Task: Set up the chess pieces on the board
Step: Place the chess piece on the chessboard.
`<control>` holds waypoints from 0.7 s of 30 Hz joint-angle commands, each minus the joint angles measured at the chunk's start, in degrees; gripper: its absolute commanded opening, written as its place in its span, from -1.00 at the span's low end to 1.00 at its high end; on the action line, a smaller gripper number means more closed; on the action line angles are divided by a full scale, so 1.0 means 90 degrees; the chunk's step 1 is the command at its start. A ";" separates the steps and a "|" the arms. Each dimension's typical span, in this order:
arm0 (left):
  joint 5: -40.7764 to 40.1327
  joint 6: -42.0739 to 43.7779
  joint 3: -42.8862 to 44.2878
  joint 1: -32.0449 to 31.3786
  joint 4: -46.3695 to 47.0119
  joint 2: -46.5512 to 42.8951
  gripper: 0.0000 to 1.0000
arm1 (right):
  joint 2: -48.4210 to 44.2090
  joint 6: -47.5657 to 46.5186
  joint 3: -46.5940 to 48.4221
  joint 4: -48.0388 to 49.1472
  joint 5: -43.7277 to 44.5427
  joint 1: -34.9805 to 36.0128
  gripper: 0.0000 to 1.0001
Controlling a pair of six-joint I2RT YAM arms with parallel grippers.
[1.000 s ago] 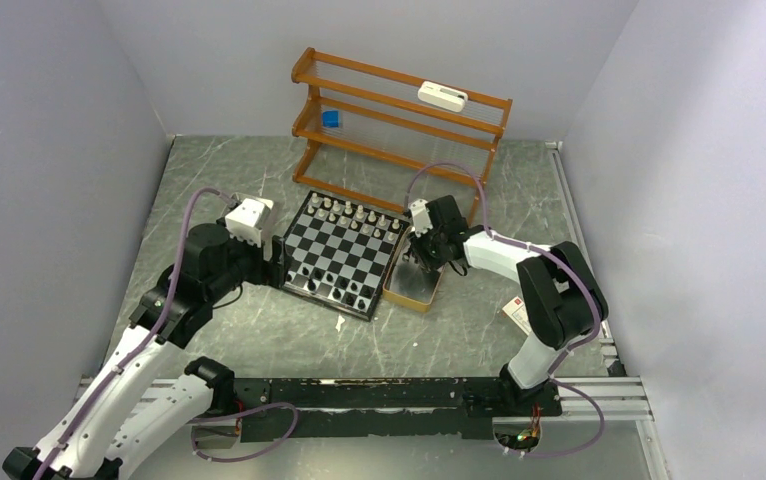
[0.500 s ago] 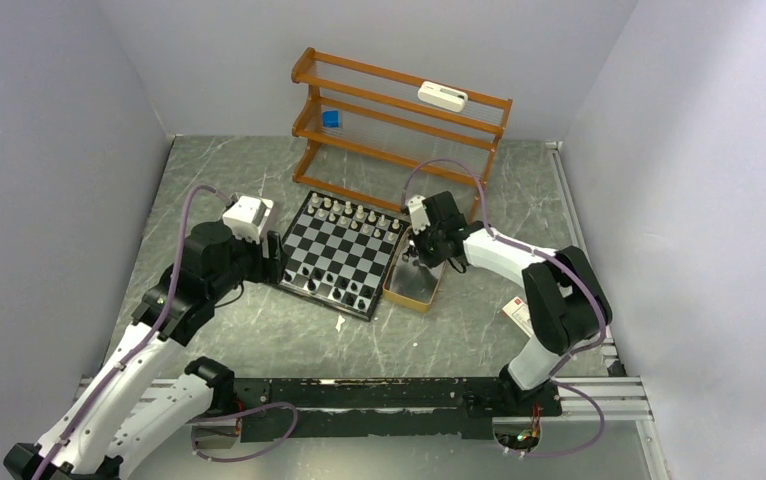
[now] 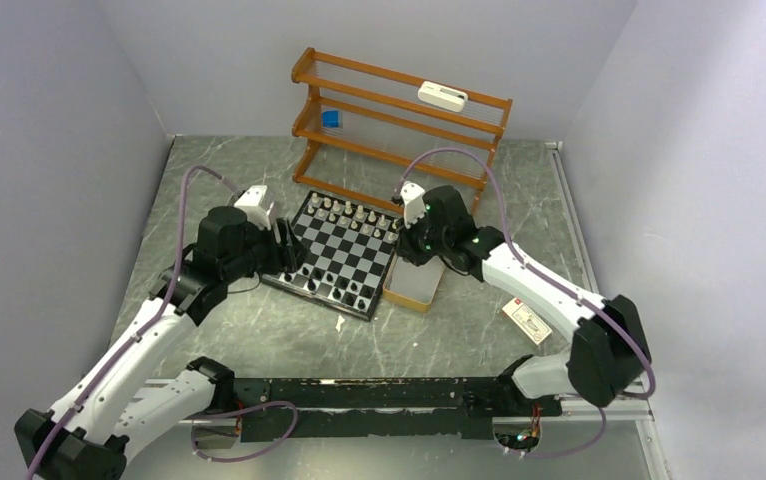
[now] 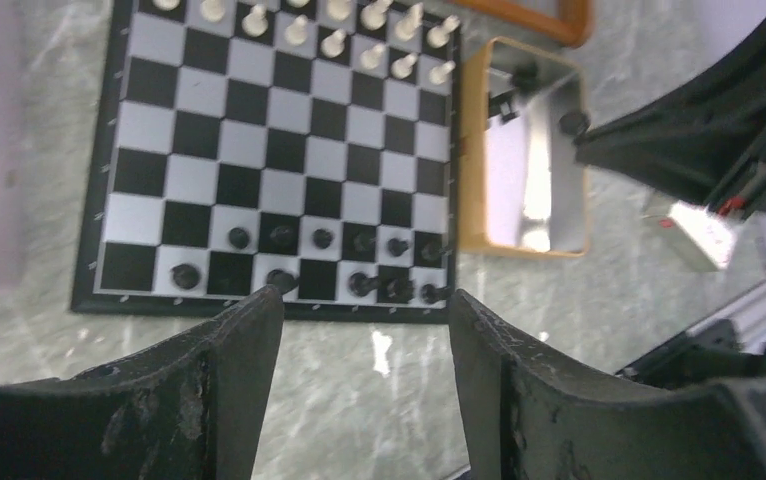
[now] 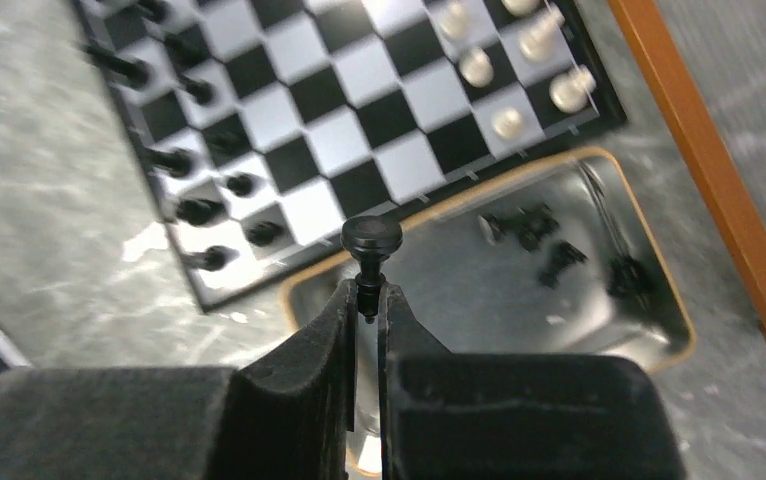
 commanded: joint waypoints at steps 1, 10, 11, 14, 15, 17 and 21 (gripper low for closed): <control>0.0841 -0.0639 0.0647 0.0027 0.0651 0.0356 0.36 | -0.0600 0.0728 -0.0001 0.0612 -0.0457 0.0535 -1.00; 0.2022 -0.1022 0.0701 0.0028 0.1300 0.1014 0.54 | -0.0029 0.1369 0.0560 0.0984 -0.0467 0.1900 -1.00; 0.2080 -0.1054 0.0627 0.0027 0.1381 0.1061 0.53 | 0.0073 0.1410 0.0627 0.1026 -0.0369 0.2020 -1.00; 0.2218 -0.1076 0.0412 0.0032 0.1471 0.1200 0.49 | 0.0328 0.1597 0.0902 0.1022 -0.0047 0.2278 -1.00; 0.2202 -0.1047 0.0385 0.0028 0.1396 0.1244 0.48 | 0.0382 0.1641 0.0986 0.1001 0.0066 0.2337 -1.00; 0.2095 -0.0944 0.0356 0.0027 0.1179 0.1319 0.46 | 0.0448 0.1678 0.1113 0.0984 0.0239 0.2399 -1.00; 0.1847 -0.0813 0.0331 0.0027 0.0739 0.1452 0.41 | 0.0408 0.1876 0.1163 0.1112 0.0530 0.2432 -1.00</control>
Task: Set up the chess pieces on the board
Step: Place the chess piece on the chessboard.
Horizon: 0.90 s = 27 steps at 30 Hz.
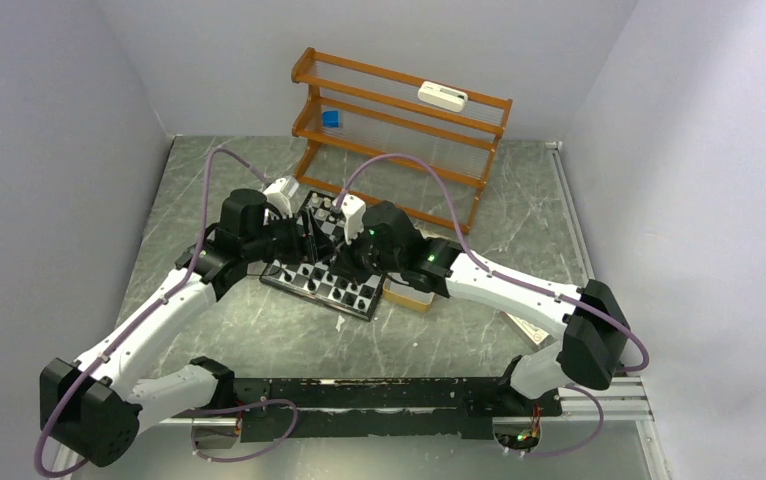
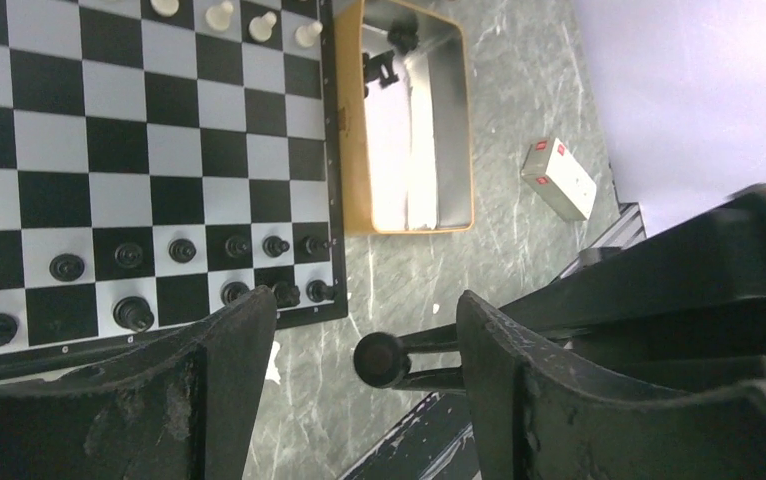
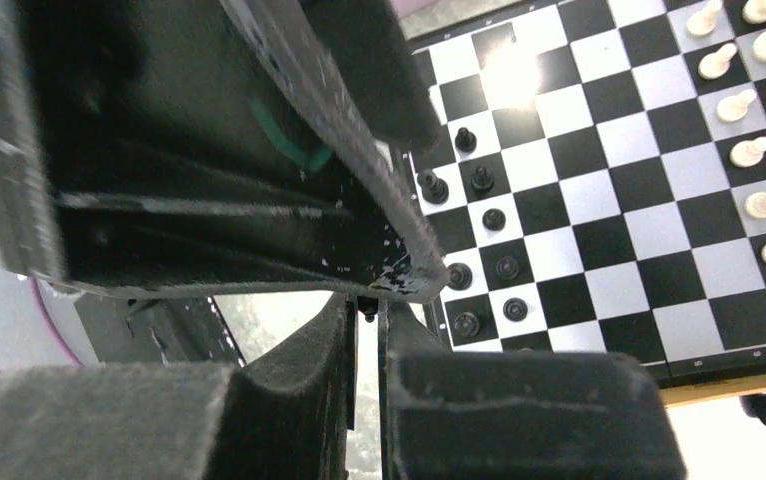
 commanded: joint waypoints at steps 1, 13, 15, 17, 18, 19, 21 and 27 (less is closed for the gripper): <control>-0.0042 0.0117 -0.0032 0.0027 -0.0348 0.0091 0.39 | -0.0099 0.0379 0.0226 0.0294 0.0556 0.0027 -1.00; -0.0416 0.0189 -0.0223 0.0027 -0.0439 -0.0082 0.19 | -0.0386 0.0875 0.0052 0.0687 0.0942 0.0026 -1.00; -0.0480 0.0190 -0.0230 0.0027 -0.0455 -0.0064 0.16 | -0.0418 0.0907 0.0033 0.0727 0.0875 0.0029 -1.00; -0.0536 0.0205 -0.0220 0.0027 -0.0492 -0.0037 0.15 | -0.0475 0.0939 -0.0051 0.0808 0.0838 0.0031 -1.00; -0.0543 0.0214 -0.0212 0.0027 -0.0508 -0.0023 0.14 | -0.0491 0.0944 -0.0099 0.0851 0.0840 0.0029 -1.00; -0.0553 0.0207 -0.0210 0.0027 -0.0514 -0.0013 0.13 | -0.0489 0.0939 -0.0132 0.0869 0.0856 0.0026 -1.00; -0.0569 0.0183 -0.0200 0.0028 -0.0520 -0.0001 0.13 | -0.0443 0.0917 -0.0137 0.0807 0.0913 0.0030 -1.00; -0.0982 0.0301 0.0099 0.0028 -0.0791 -0.0085 0.24 | -0.0207 0.0848 0.0039 0.0362 0.1069 0.0036 -1.00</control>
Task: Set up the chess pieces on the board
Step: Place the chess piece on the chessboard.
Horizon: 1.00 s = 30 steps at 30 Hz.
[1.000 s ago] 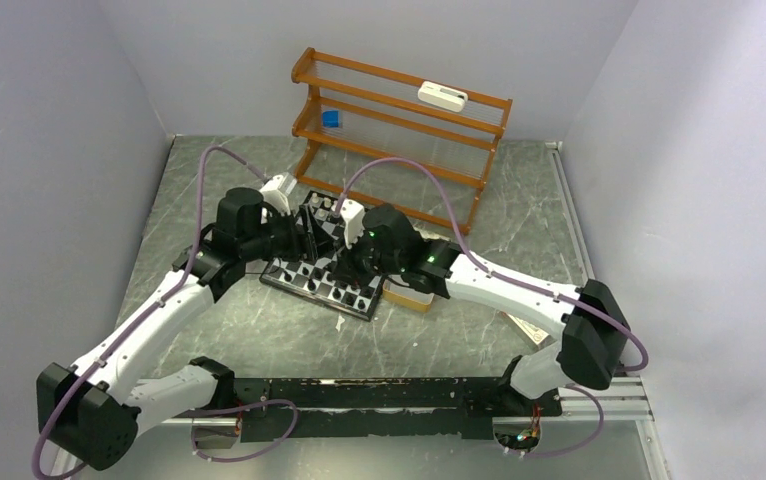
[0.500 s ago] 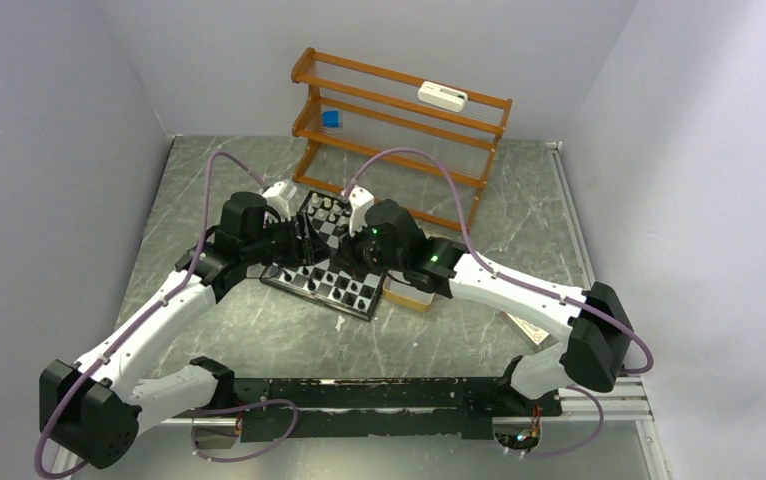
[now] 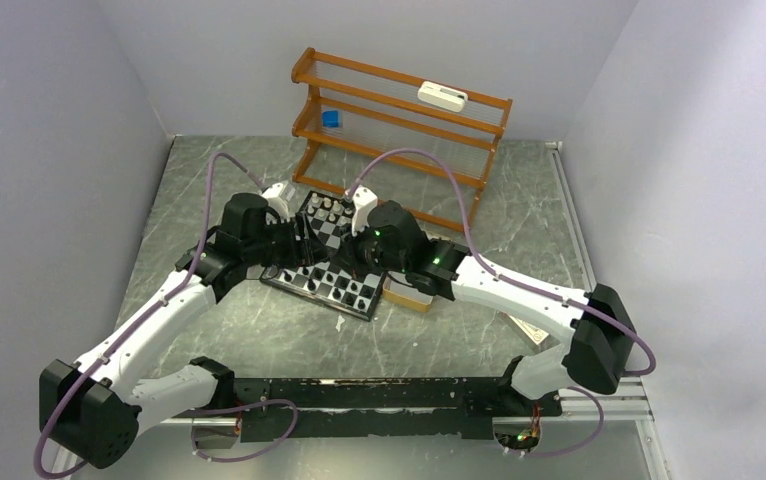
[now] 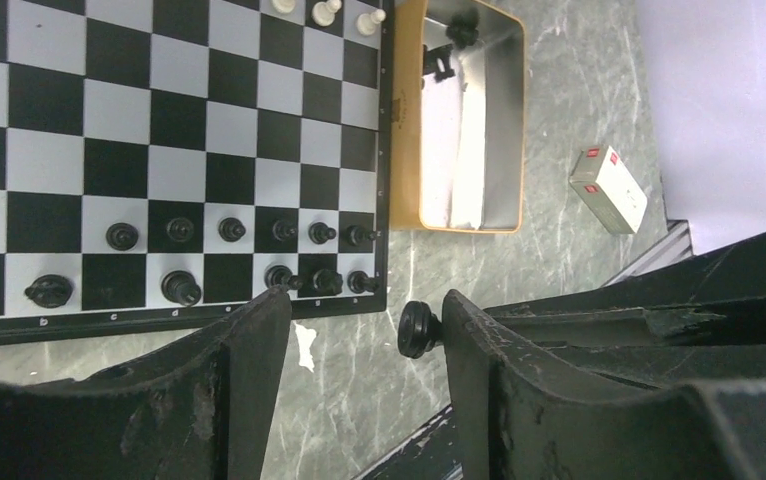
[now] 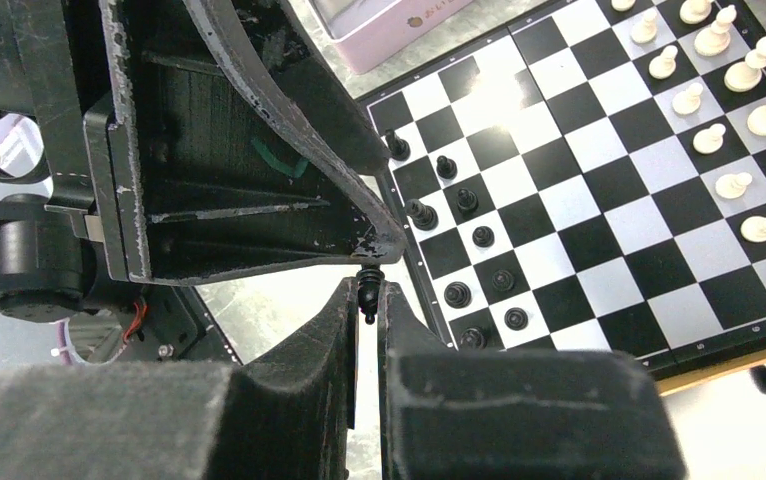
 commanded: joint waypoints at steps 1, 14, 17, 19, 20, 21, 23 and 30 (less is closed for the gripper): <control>-0.0709 0.0278 0.0330 0.0027 -0.0591 -0.0124 0.27 | 0.0085 -0.0031 0.0203 -0.0136 0.0287 0.0016 -1.00; -0.3075 0.1546 0.0544 0.0027 -0.0869 -0.2500 0.60 | 0.1336 0.0078 0.1678 -0.2154 0.0639 0.0245 -1.00; -0.3346 0.1969 0.0374 0.0027 -0.0739 -0.3119 0.85 | 0.1801 0.0065 0.2203 -0.2782 0.0797 0.0396 -1.00; -0.3412 0.2247 0.0214 0.0027 -0.0571 -0.3481 0.92 | 0.2109 0.0036 0.2523 -0.3149 0.0905 0.0496 -1.00; -0.3409 0.2380 0.0112 0.0030 -0.0477 -0.3661 0.94 | 0.2261 0.0023 0.2664 -0.3285 0.0950 0.0553 -1.00; -0.3404 0.2513 0.0015 0.0028 -0.0377 -0.3796 0.94 | 0.2396 0.0003 0.2800 -0.3452 0.0965 0.0595 -1.00; -0.3460 0.2677 -0.0200 0.0027 -0.0234 -0.4047 0.94 | 0.2699 -0.0022 0.3102 -0.3759 0.1096 0.0703 -1.00; -0.4001 0.2689 -0.0358 0.0027 -0.0300 -0.4492 0.94 | 0.3558 -0.0116 0.3922 -0.4630 0.1485 0.0856 -1.00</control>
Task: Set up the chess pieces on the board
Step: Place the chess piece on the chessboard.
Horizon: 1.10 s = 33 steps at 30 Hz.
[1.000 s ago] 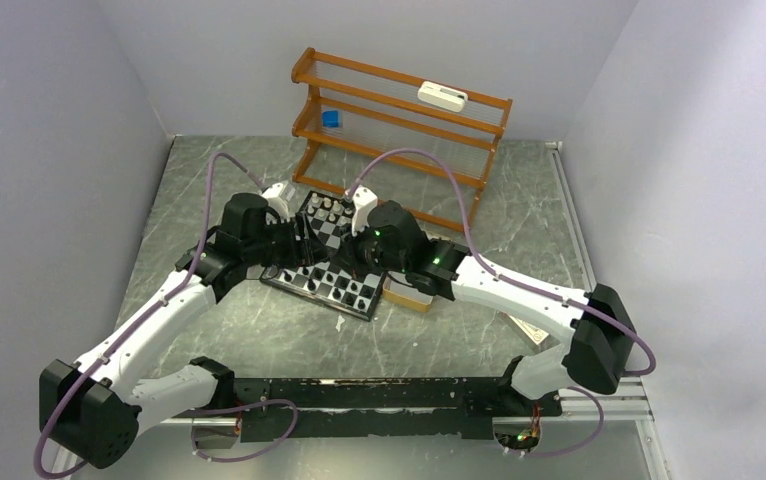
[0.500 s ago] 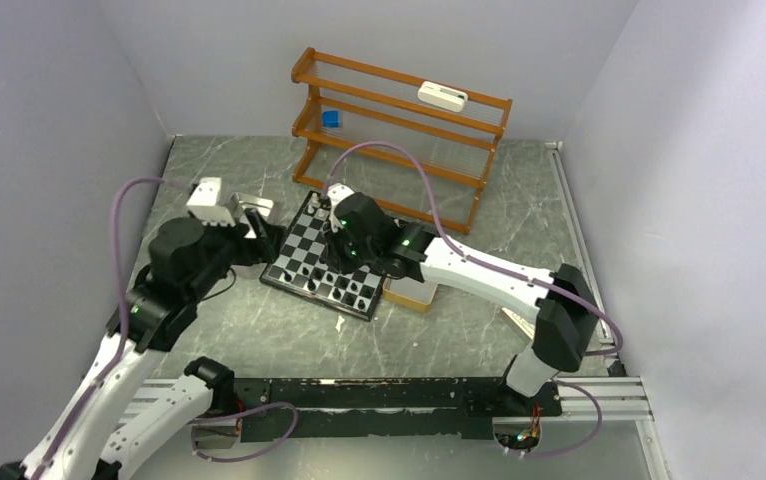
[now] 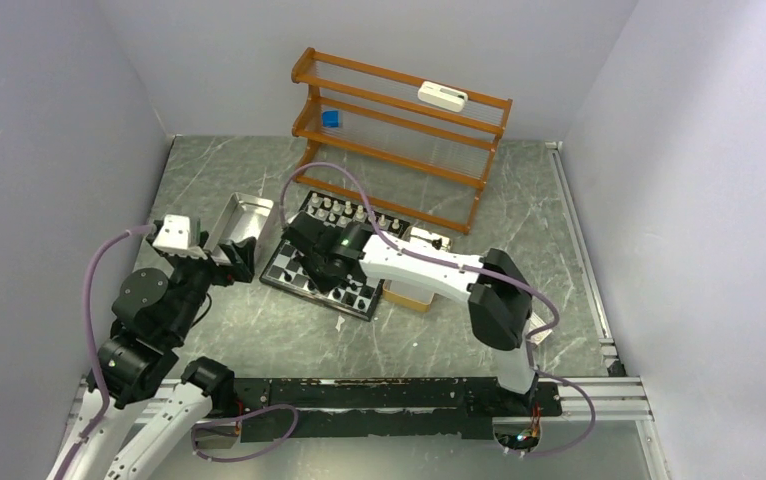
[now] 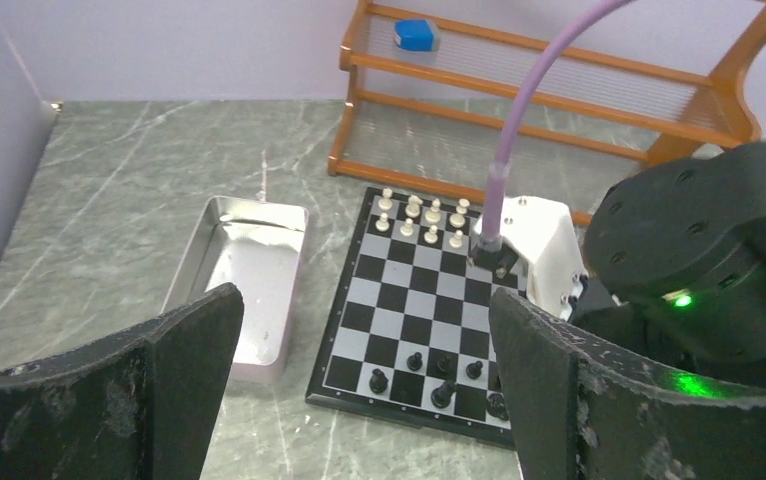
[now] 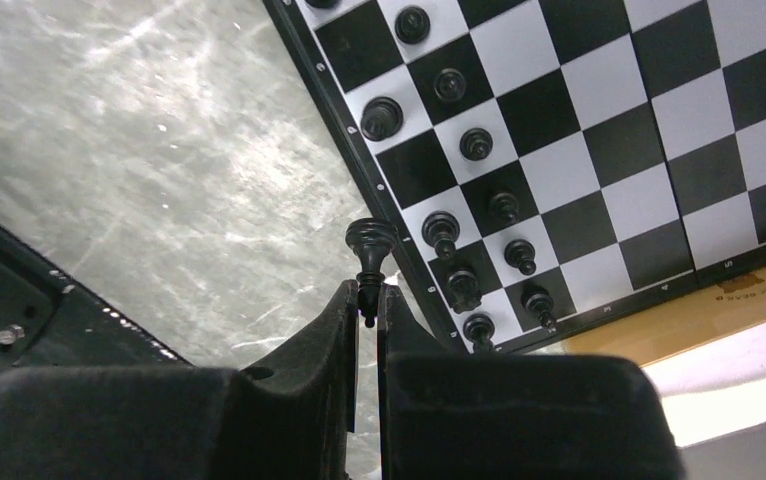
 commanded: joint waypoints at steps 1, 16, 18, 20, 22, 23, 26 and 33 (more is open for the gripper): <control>-0.0556 0.0235 0.0012 0.0027 0.0168 -0.0279 0.94 | 0.0344 -0.0100 0.0456 -0.0808 0.0387 0.0059 -1.00; -0.1239 0.0174 0.0098 0.0032 -0.0021 -0.0711 0.94 | 0.1025 -0.0458 0.1855 -0.1356 0.0486 0.0092 -1.00; -0.1277 0.0132 0.0103 0.0027 -0.0040 -0.0784 0.94 | 0.1242 -0.0532 0.2233 -0.1477 0.0498 0.0101 -1.00; -0.1320 0.0101 0.0073 0.0028 -0.0025 -0.0861 0.94 | 0.1447 -0.0610 0.2594 -0.1574 0.0503 0.0104 -1.00; -0.1345 0.0099 0.0043 0.0027 0.0006 -0.0952 0.93 | 0.1691 -0.0688 0.2977 -0.1658 0.0493 0.0100 -1.00; -0.1364 0.0095 0.0043 0.0027 0.0008 -0.0984 0.93 | 0.1804 -0.0730 0.3171 -0.1729 0.0485 0.0099 -1.00; -0.1406 0.0081 0.0047 0.0027 -0.0011 -0.1050 0.93 | 0.2144 -0.0829 0.3629 -0.1926 0.0550 0.0102 -1.00; -0.1445 0.0102 0.0027 0.0027 0.0008 -0.1107 0.94 | 0.2503 -0.1080 0.3859 -0.1869 0.0667 0.0110 -1.00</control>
